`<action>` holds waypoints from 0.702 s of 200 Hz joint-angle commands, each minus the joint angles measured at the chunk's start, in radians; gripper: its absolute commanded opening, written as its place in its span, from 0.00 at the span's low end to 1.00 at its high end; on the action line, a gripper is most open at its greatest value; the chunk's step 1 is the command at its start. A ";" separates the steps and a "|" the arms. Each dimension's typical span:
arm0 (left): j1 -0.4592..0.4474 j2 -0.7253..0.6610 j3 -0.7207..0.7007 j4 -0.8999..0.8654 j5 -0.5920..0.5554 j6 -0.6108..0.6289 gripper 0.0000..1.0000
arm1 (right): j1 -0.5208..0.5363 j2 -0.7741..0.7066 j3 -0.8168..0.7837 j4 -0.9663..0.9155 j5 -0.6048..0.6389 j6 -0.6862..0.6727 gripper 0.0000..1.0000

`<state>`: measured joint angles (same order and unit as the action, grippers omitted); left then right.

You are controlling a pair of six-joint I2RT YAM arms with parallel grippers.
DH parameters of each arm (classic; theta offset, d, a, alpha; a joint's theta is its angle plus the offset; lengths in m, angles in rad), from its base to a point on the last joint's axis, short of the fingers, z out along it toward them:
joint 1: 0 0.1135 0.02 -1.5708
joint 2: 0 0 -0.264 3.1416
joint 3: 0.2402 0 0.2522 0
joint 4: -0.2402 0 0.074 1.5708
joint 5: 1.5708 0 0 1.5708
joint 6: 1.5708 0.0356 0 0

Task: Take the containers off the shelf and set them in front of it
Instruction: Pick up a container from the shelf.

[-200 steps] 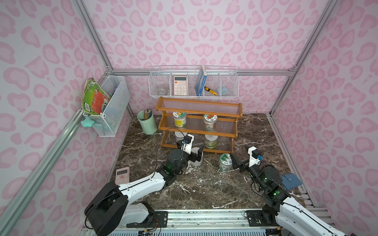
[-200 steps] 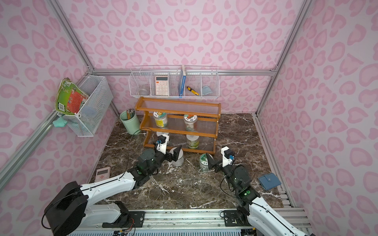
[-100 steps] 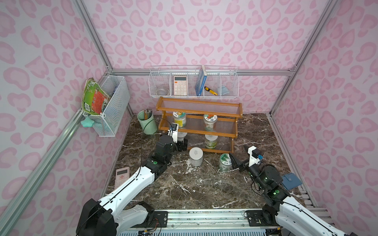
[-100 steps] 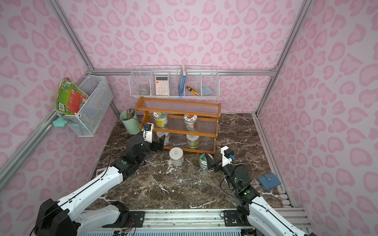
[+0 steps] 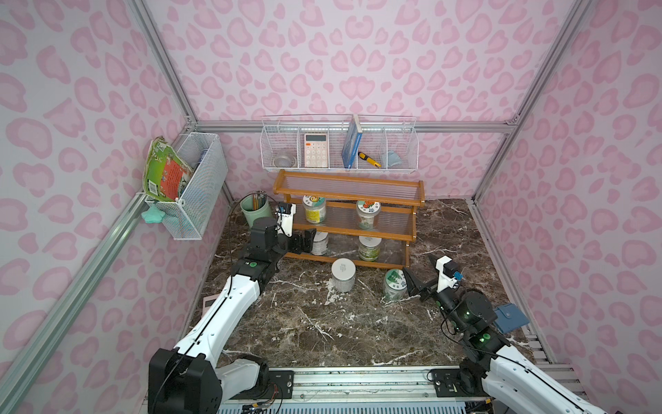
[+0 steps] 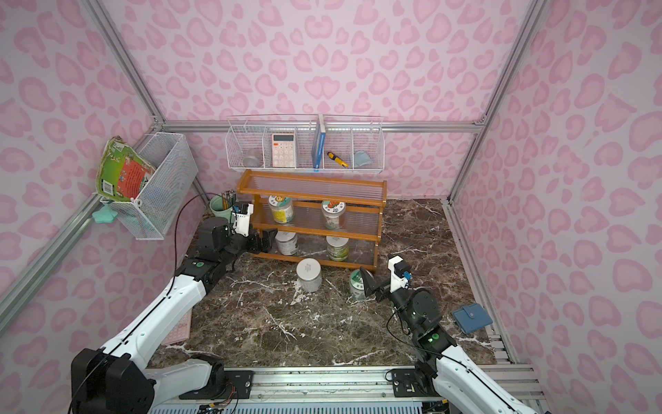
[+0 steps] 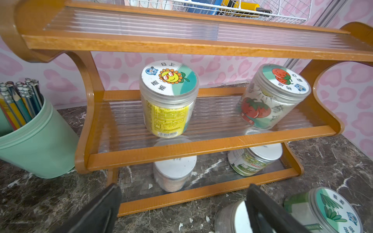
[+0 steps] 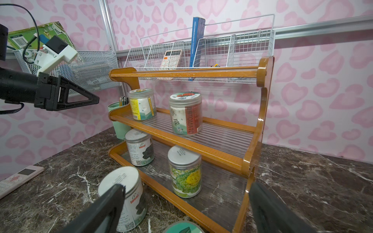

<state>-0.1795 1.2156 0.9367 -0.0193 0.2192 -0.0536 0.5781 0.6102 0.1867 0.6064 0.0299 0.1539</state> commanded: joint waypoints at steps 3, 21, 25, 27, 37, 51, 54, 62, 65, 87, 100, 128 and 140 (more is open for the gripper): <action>0.028 0.026 0.014 0.051 0.113 -0.015 0.99 | -0.004 -0.003 0.008 0.021 -0.003 0.004 0.99; 0.034 0.064 0.036 0.058 0.145 -0.009 0.99 | -0.008 0.003 0.007 0.027 -0.006 0.002 0.99; 0.035 0.073 0.042 0.059 0.148 -0.007 0.99 | -0.010 0.005 0.007 0.027 -0.008 0.003 0.99; 0.034 0.077 0.044 0.060 0.150 -0.006 0.99 | -0.012 0.008 0.007 0.028 -0.007 0.003 0.99; 0.035 0.095 0.052 0.069 0.147 0.000 0.99 | -0.014 0.012 0.007 0.029 -0.010 0.003 0.99; 0.036 0.110 0.049 0.098 0.131 0.003 0.99 | -0.014 0.017 0.006 0.036 -0.012 0.005 0.99; 0.036 0.114 0.048 0.105 0.126 0.003 0.99 | -0.014 0.017 0.006 0.036 -0.012 0.006 0.99; 0.038 0.122 0.048 0.119 0.120 0.003 0.99 | -0.013 0.019 0.006 0.036 -0.012 0.006 0.99; 0.039 0.127 0.049 0.124 0.120 0.002 0.99 | -0.014 0.019 0.007 0.036 -0.011 0.006 0.99; 0.041 0.156 0.062 0.150 0.102 0.003 0.99 | -0.013 0.025 0.005 0.039 -0.007 0.003 0.99; 0.040 0.173 0.068 0.166 0.082 0.001 0.99 | -0.014 0.026 0.006 0.041 -0.004 0.003 0.99; 0.041 0.205 0.084 0.203 0.038 0.005 0.99 | -0.014 0.028 0.004 0.046 -0.001 0.002 0.99; 0.041 0.223 0.097 0.212 0.039 0.011 0.99 | -0.014 0.031 0.004 0.048 0.000 0.001 0.99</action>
<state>-0.1387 1.4151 1.0115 0.1299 0.2897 -0.0528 0.5648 0.6373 0.1871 0.6125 0.0219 0.1535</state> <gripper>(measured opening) 0.992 0.991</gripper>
